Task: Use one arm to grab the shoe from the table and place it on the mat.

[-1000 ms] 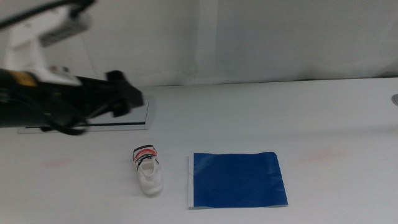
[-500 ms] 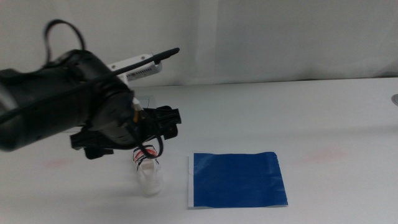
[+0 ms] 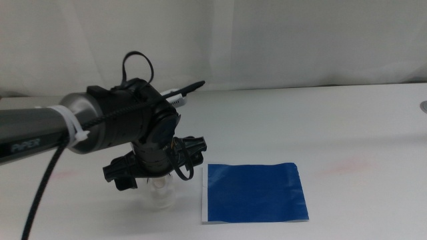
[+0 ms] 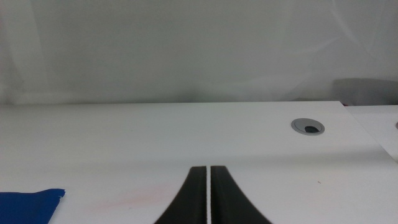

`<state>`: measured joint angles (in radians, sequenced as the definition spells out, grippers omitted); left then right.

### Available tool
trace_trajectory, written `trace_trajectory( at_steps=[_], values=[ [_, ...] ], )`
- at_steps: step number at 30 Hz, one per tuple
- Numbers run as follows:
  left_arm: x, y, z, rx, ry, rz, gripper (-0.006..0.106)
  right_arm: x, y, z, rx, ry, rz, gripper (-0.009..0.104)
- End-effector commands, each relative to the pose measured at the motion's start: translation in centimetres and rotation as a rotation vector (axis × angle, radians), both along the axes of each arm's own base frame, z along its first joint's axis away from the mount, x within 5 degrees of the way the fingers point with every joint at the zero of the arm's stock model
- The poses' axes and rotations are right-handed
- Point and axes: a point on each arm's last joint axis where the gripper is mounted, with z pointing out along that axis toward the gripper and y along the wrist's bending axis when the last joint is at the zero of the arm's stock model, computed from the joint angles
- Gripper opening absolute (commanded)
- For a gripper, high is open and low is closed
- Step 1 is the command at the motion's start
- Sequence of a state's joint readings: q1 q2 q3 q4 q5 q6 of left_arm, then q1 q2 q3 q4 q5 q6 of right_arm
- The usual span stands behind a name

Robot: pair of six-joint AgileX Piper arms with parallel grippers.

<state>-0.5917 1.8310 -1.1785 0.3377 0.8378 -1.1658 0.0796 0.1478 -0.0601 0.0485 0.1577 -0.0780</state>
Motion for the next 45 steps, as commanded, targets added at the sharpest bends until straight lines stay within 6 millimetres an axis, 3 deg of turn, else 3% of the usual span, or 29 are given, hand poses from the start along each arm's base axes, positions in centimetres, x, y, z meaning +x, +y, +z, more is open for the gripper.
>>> trace_trajectory(
  at_steps=[1, 22, 29, 34, 43, 45],
  values=[
    [0.2, 0.0, -0.4, -0.001, 0.011, 0.023, 0.089, 0.0, -0.1, -0.1, -0.006, -0.014, -0.008, -0.003],
    [1.8, 0.8, -3.4, -0.016, 0.044, 0.034, 0.089, 0.0, -0.1, -0.1, -0.006, -0.014, -0.008, -0.003],
    [1.8, 0.7, -3.9, -0.017, 0.053, 0.033, 0.080, 0.0, -0.1, -0.1, -0.006, -0.014, -0.008, -0.003],
    [1.8, 0.8, -3.9, -0.011, 0.053, 0.030, 0.064, 0.0, -0.1, -0.1, -0.006, -0.014, -0.008, -0.003],
    [2.2, 1.7, -3.9, -0.007, 0.057, 0.058, 0.000, 0.0, -0.1, -0.1, -0.006, -0.014, -0.008, -0.003],
    [2.2, 1.7, -3.9, -0.007, 0.056, 0.056, -0.003, 0.0, -0.1, -0.1, -0.006, -0.014, -0.008, -0.003]
  ],
)
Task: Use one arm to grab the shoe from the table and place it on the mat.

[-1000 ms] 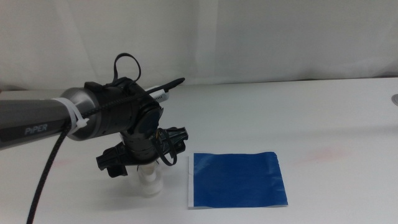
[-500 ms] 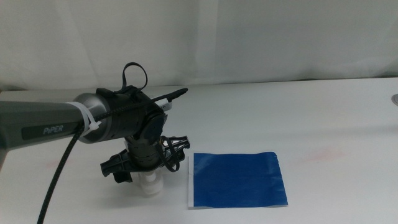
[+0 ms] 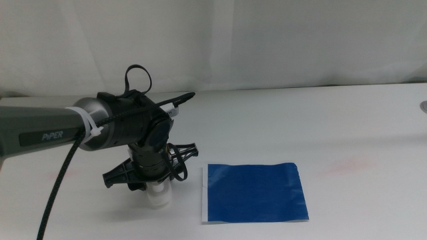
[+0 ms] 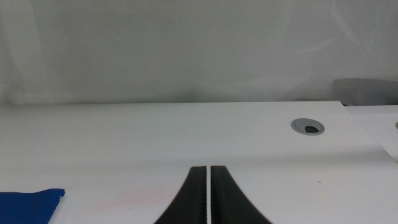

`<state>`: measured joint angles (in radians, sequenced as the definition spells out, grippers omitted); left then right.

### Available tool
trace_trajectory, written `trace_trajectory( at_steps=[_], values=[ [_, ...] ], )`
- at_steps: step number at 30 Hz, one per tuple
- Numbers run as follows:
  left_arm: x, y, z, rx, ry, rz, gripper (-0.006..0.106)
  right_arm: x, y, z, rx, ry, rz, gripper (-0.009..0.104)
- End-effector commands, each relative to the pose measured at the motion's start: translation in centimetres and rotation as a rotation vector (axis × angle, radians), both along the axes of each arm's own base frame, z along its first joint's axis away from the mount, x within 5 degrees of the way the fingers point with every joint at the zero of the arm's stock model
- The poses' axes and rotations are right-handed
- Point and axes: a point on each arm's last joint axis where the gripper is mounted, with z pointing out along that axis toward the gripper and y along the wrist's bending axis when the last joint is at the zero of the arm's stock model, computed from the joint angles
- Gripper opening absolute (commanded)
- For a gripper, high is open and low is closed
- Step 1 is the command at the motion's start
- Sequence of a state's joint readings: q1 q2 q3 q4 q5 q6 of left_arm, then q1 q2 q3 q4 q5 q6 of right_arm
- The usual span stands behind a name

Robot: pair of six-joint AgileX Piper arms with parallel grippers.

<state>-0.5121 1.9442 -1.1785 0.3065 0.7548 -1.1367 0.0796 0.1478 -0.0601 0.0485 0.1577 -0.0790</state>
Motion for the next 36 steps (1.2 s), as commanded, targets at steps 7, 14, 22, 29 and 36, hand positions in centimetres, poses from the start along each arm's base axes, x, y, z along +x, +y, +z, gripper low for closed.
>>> trace_trajectory(
  at_steps=[7, 14, 22, 29, 36],
  values=[
    [-0.1, -0.4, 0.1, -0.063, 0.014, 0.050, -0.003, 0.0, -0.1, -0.1, -0.005, -0.014, -0.008, -0.003],
    [-0.4, -1.0, 2.3, -0.178, -0.021, 0.085, -0.003, 0.0, -0.1, -0.1, -0.005, -0.014, -0.008, -0.003],
    [-1.2, -0.8, 6.5, -0.262, -0.106, 0.095, -0.003, 0.0, -0.1, -0.1, -0.005, -0.014, -0.008, -0.003],
    [-2.0, -0.8, 8.3, -0.340, -0.116, 0.245, -0.003, 0.0, -0.1, -0.1, -0.005, -0.014, -0.008, -0.003],
    [-2.6, -1.2, 8.6, -0.404, -0.074, 0.377, -0.003, 0.0, -0.1, -0.1, -0.005, -0.014, -0.008, -0.003]
  ],
)
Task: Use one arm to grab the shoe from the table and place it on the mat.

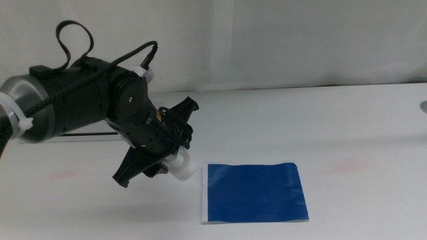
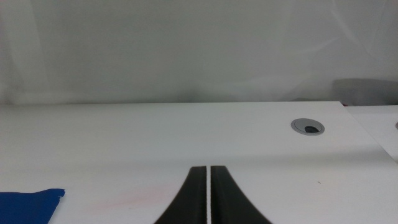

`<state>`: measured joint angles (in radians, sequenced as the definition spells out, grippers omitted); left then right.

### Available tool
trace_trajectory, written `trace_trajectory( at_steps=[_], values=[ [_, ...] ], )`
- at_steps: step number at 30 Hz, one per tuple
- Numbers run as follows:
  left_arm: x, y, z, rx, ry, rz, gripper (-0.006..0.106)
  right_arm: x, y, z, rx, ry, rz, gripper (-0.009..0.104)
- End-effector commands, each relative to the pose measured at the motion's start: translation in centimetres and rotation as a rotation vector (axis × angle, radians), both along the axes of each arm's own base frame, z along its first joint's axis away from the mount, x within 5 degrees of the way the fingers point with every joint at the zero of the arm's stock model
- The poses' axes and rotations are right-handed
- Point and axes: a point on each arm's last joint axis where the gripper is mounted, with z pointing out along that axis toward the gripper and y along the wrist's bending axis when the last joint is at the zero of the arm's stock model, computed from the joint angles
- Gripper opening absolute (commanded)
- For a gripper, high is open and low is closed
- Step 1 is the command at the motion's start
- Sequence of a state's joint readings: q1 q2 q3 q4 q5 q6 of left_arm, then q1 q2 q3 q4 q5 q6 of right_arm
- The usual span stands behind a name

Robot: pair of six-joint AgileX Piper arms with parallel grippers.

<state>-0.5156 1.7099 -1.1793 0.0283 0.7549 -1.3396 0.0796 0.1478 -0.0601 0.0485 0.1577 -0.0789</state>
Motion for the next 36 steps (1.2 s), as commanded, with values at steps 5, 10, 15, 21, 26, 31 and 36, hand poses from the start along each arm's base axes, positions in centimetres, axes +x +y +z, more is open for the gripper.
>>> trace_trajectory(
  at_steps=[5, 10, 15, 21, 26, 31, 36],
  values=[
    [-1.0, -1.5, 0.5, -0.054, 0.016, 0.136, -0.003, 0.0, -0.1, -0.1, -0.005, -0.014, -0.008, -0.003],
    [-2.6, -3.9, 0.6, -0.069, -0.014, 0.270, -0.003, 0.0, -0.1, -0.1, -0.005, -0.014, -0.008, -0.003],
    [-4.1, -6.6, 1.6, -0.127, -0.022, 0.360, -0.003, 0.0, -0.1, -0.1, -0.005, -0.014, -0.008, -0.003],
    [-3.1, -9.3, 3.2, -0.065, 0.009, 0.368, -0.003, 0.0, -0.1, -0.1, -0.005, -0.014, -0.008, -0.003],
    [-2.2, -11.9, 3.1, -0.017, 0.039, 0.369, -0.003, 0.0, -0.1, -0.1, -0.005, -0.014, -0.008, -0.003],
    [-1.7, -13.4, 1.5, -0.027, 0.117, 0.388, -0.003, 0.0, -0.1, -0.1, -0.005, -0.014, -0.008, -0.003],
    [-1.4, -14.0, -1.0, 0.005, 0.167, 0.397, -0.003, 0.0, -0.1, -0.1, -0.005, -0.014, -0.008, -0.003]
  ],
)
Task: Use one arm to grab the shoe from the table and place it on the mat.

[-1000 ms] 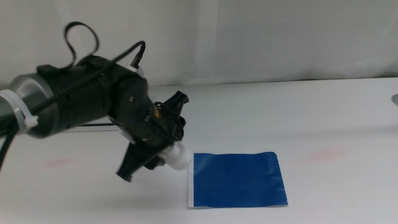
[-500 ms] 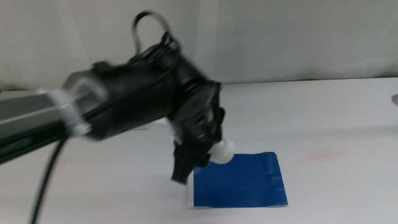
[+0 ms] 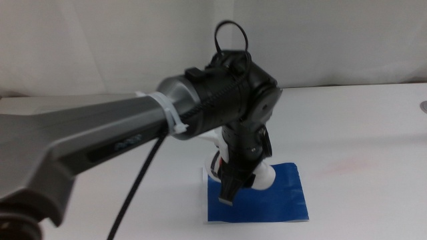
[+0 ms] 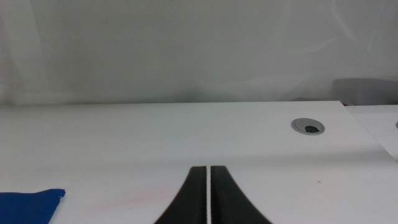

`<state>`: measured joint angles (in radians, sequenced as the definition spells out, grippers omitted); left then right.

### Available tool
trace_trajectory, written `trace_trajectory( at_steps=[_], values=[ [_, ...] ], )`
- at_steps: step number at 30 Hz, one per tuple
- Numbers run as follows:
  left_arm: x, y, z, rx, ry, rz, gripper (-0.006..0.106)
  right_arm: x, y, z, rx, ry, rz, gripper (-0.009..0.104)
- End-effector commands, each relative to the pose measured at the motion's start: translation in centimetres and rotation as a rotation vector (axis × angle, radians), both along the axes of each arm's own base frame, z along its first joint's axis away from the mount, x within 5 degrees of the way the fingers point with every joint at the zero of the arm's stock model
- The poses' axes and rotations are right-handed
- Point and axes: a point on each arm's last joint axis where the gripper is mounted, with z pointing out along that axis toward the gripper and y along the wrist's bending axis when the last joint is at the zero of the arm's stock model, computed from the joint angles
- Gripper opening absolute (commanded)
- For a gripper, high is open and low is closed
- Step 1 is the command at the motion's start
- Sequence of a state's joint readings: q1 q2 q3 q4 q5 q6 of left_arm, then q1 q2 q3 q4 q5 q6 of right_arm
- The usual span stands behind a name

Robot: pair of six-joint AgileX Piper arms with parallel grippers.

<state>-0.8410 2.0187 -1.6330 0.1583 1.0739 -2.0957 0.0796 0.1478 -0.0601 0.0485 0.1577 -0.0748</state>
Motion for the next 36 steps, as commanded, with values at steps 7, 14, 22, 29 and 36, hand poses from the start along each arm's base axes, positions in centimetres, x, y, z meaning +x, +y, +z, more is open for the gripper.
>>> trace_trajectory(
  at_steps=[7, 14, 22, 29, 36],
  values=[
    [0.3, -1.7, -3.7, -0.036, 0.058, 0.022, -0.003, 0.0, -0.1, -0.1, -0.009, -0.014, -0.008, -0.003],
    [0.6, -1.9, -5.1, -0.026, 0.073, 0.025, -0.003, 0.0, -0.1, -0.1, -0.009, -0.014, -0.008, -0.003],
    [0.8, -2.2, -6.3, -0.025, 0.075, 0.023, -0.003, 0.0, -0.1, -0.1, -0.009, -0.014, -0.008, -0.003],
    [0.9, -2.4, -7.5, -0.018, 0.082, 0.022, -0.003, 0.0, -0.1, -0.1, -0.009, -0.014, -0.008, -0.003],
    [1.1, -2.6, -8.5, -0.020, 0.081, 0.019, -0.003, 0.0, -0.1, -0.1, -0.009, -0.014, -0.008, -0.003]
  ],
)
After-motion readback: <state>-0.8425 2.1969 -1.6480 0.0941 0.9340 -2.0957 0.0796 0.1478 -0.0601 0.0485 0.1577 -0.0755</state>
